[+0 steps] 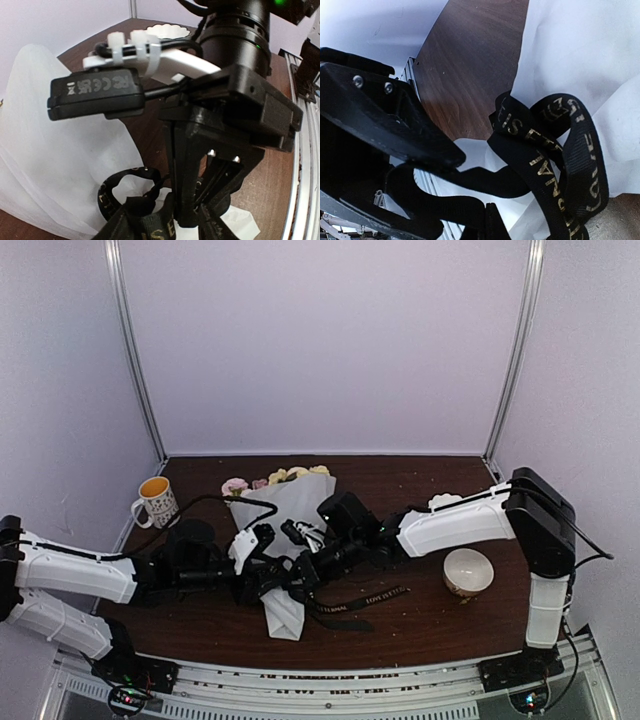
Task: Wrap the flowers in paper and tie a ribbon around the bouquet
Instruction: Pass from the right arm to the left
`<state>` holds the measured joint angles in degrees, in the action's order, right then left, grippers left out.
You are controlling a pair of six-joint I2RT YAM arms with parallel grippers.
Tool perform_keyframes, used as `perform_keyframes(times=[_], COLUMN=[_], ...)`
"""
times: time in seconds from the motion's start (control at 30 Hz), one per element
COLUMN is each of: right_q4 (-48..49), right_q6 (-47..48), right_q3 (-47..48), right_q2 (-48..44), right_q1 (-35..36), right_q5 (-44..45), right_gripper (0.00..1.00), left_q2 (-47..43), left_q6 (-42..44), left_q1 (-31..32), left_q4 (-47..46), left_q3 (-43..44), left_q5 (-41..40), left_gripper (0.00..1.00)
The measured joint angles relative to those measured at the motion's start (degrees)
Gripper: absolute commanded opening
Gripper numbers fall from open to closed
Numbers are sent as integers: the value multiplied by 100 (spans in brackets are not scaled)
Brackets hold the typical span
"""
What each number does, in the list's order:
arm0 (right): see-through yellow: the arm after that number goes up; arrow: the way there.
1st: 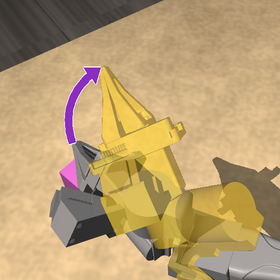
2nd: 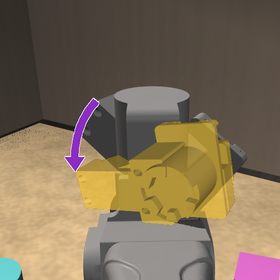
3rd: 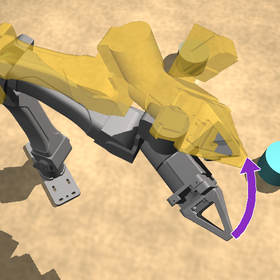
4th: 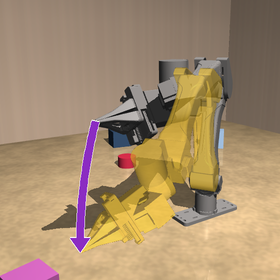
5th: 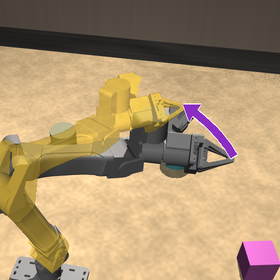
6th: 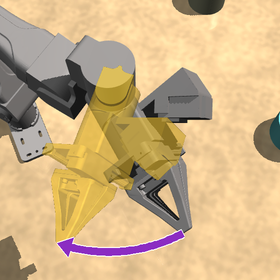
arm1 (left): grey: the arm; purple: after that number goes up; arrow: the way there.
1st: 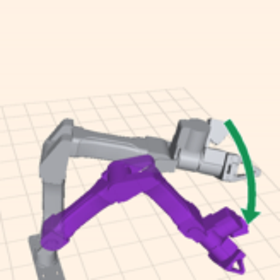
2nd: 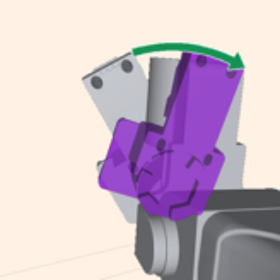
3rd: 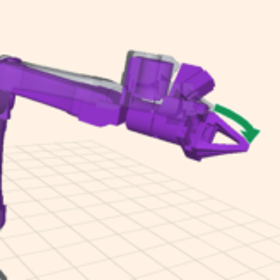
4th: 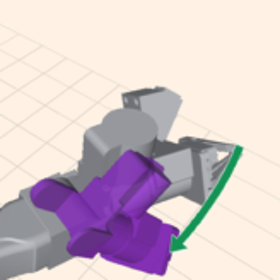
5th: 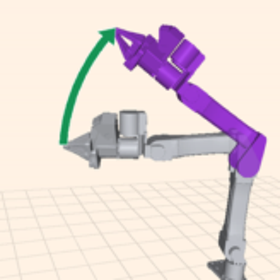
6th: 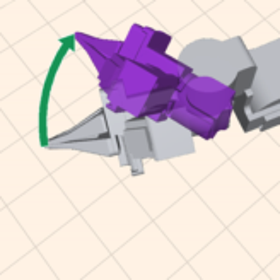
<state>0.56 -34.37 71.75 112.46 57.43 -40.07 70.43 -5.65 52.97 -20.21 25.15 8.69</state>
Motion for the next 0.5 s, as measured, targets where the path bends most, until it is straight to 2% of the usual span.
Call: perform_keyframes(times=[0.03,0.07,0.13,0.4,0.5], right_q4=[0,-4,-22,-260,-549], right_q6=[2,7,11,354,704], right_q3=[15,22,24,24,-15], right_q2=[31,48,74,2,-302], right_q1=[2,4,4,2,-70], right_q5=[-2,-2,-9,-52,-74], right_gripper=[0,0,0,33,39], left_q2=[20,44,107,166,168], left_q6=[-24,-63,-81,-138,-133], left_q1=[0,0,0,0,0], left_q4=[-31,-59,-116,-57,175], left_q3=[0,0,2,2,28], left_q5=[-20,-39,-70,-232,-361], left_gripper=[26,13,0,0,0])
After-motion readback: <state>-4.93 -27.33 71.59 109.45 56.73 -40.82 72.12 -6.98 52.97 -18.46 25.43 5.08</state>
